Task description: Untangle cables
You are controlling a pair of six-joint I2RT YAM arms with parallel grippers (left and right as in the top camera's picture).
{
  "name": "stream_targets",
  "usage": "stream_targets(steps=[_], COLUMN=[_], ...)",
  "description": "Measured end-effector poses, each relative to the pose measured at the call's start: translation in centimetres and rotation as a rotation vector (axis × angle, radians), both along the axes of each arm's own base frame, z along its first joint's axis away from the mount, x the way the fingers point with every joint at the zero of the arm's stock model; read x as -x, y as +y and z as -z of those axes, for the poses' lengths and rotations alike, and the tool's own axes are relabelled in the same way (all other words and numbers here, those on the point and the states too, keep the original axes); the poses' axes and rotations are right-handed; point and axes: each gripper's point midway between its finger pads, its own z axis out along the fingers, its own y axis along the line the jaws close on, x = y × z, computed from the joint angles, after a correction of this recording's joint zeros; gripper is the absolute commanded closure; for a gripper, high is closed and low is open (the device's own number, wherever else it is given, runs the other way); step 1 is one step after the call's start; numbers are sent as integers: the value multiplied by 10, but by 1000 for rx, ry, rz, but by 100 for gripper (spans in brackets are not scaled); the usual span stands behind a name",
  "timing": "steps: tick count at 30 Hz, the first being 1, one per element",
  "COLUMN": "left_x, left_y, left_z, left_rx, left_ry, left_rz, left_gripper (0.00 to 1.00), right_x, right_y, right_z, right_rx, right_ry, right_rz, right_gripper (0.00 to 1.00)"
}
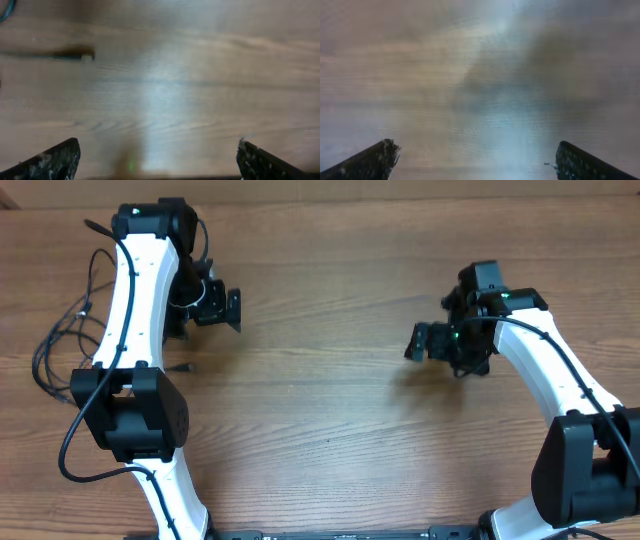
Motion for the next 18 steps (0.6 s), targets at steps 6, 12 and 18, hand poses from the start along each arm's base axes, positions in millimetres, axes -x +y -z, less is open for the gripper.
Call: stream_targets(steps=[6, 12, 18], left_x=[22, 47, 76], left_y=[3, 10, 15], left_z=[6, -22, -40], left_rx=[-16, -51, -78], left_ry=[65, -207, -568], left_rz=[2, 1, -12], left_gripper=[0, 0, 0], right_x=[24, 9, 46], right_y=[-10, -16, -24], right_z=[-2, -51, -73], right_rx=[73, 106, 95], right_ry=[78, -228, -475], right_rz=[-10, -1, 12], right_gripper=[0, 0, 0])
